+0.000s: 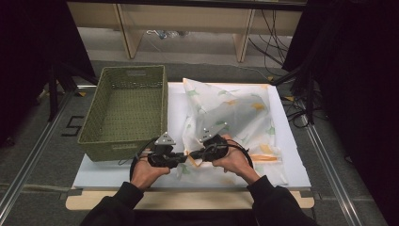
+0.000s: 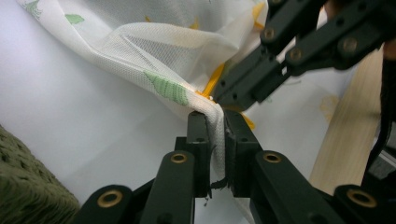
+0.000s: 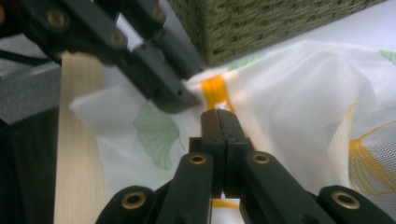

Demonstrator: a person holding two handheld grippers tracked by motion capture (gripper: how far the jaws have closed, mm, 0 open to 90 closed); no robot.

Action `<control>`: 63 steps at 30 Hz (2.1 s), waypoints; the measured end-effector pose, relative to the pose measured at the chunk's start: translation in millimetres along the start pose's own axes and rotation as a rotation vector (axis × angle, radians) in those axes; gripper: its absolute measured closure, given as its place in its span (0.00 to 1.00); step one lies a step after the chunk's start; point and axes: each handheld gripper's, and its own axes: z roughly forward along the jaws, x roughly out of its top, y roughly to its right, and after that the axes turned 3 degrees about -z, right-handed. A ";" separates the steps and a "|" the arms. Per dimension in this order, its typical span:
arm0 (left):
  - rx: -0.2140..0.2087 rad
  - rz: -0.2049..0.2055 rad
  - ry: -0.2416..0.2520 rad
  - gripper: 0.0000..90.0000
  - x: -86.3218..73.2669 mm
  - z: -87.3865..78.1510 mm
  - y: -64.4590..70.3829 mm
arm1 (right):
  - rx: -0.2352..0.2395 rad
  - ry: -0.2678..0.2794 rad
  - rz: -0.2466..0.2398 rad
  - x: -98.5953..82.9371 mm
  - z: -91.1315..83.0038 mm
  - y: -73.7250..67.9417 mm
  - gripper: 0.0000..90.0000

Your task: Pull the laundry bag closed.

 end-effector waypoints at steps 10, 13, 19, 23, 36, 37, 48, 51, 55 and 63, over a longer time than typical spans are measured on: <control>0.009 0.017 -0.012 0.95 0.2 -1.8 -0.4 | -0.046 -0.012 -0.035 2.1 -2.9 -1.9 0.99; 0.003 0.027 -0.012 0.95 0.9 -1.3 0.7 | -0.050 -0.029 -0.066 3.0 -3.1 -1.7 0.90; -0.017 0.049 -0.014 0.95 2.2 -2.6 2.4 | -0.026 -0.052 -0.071 1.1 1.0 0.1 0.85; -0.020 0.064 -0.014 0.96 3.3 -4.0 3.3 | -0.010 -0.042 -0.094 0.6 1.4 1.5 0.87; -0.017 0.060 -0.009 0.96 3.3 -4.2 2.8 | 0.005 -0.031 -0.124 1.3 -2.6 2.5 1.00; -0.019 0.064 -0.013 0.96 3.5 -4.1 2.3 | -0.006 -0.034 -0.130 1.6 -2.6 1.8 1.00; -0.029 -0.037 -0.005 0.85 4.3 -4.2 -3.6 | -0.069 -0.085 -0.189 7.2 0.7 -7.6 1.00; -0.026 -0.046 -0.005 0.87 5.1 -1.9 -3.0 | -0.071 -0.091 -0.178 6.9 1.4 -8.8 1.00; -0.020 -0.085 0.005 0.86 6.2 -1.5 -4.2 | -0.071 -0.084 -0.186 6.4 1.2 -7.6 1.00; 0.024 -0.051 0.015 0.97 4.0 -2.7 3.0 | -0.079 -0.089 -0.184 6.3 0.3 -7.9 1.00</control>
